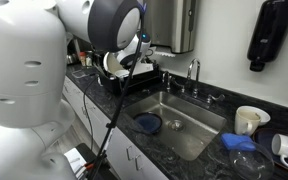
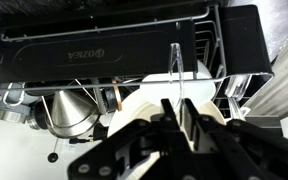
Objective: Remove the fork from the sink and put it on the dish rack
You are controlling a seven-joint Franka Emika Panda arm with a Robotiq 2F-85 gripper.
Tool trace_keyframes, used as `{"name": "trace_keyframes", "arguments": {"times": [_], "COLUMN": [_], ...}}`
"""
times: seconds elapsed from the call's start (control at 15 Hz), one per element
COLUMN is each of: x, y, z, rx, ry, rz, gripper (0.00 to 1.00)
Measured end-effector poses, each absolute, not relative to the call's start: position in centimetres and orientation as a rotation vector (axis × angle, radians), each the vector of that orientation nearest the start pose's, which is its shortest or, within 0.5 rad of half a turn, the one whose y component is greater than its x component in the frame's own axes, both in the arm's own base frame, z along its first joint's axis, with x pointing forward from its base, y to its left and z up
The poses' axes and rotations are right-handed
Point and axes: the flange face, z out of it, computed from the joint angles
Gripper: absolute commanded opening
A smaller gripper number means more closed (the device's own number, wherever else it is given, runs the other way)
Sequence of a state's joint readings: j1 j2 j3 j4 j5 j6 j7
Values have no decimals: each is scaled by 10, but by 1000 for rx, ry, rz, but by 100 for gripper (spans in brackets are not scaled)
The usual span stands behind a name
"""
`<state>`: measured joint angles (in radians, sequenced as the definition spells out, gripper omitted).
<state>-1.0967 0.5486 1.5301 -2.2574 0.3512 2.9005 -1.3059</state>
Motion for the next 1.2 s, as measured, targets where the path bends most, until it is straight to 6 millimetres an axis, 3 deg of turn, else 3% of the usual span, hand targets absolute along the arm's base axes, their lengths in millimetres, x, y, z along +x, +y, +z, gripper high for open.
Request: {"name": "trace_keyframes", "arguments": {"times": [0.2, 0.6, 0.93, 1.2], "x": [537, 518, 521, 521], "y": [195, 261, 280, 295], "z": [401, 427, 443, 431], "rx": [-2019, -1838, -1755, -1700], "ry": [-1521, -1711, -1744, -1711], "rz": [-1019, -932, -928, -901], "gripper": [4, 4, 4, 4]}}
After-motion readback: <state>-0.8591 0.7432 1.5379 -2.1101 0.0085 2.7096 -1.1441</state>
